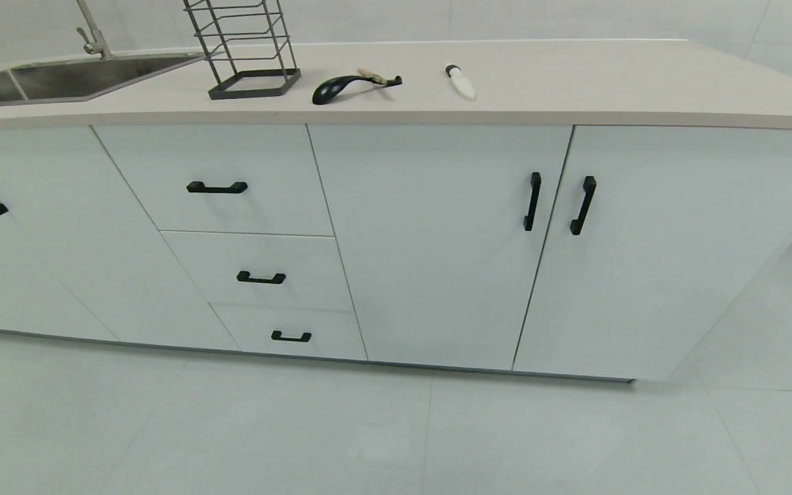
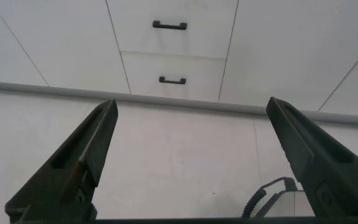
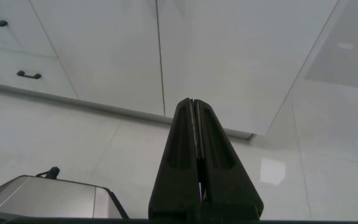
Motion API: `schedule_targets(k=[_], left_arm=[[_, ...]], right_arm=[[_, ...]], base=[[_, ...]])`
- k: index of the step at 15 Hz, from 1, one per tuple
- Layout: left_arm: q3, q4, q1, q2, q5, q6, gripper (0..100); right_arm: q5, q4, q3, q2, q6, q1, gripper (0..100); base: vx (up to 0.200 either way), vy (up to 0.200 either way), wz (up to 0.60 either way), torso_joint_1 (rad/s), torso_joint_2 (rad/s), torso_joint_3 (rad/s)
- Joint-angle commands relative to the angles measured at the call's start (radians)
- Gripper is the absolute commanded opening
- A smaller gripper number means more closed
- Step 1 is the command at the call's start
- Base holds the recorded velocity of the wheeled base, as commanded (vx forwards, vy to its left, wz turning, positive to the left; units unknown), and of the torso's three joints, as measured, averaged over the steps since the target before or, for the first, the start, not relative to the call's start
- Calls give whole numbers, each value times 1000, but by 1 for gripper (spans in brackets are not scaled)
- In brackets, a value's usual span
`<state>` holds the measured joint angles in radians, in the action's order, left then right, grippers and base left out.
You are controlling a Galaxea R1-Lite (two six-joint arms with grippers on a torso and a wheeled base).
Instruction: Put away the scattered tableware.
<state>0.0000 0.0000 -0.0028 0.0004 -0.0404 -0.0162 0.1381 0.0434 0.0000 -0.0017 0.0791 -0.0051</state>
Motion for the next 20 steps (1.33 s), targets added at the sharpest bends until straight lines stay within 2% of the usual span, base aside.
schedule_targets(k=[1,5,7,17,20], left_arm=[[0,0,0,0,-1,-1,100],[0,0,0,0,-1,-1,100],[0,0,0,0,-1,-1,100],[0,0,0,0,-1,-4,100],[0,0,0,0,-1,-4,100]], right_arm=[[3,0,0,2,7,-1,0],[-3,0,0,2,5,-1,0],[-5,0,0,2,2,-1,0],[-5,1,0,2,-1,-1,0],[-2,1,0,2,-4,-1,0]], base=[[0,200,0,17,7,2],[0,200,0,4,2,0],[200,200,0,7,2,-5],[200,0,0,1,3,1],[0,200,0,-1,-5,2]])
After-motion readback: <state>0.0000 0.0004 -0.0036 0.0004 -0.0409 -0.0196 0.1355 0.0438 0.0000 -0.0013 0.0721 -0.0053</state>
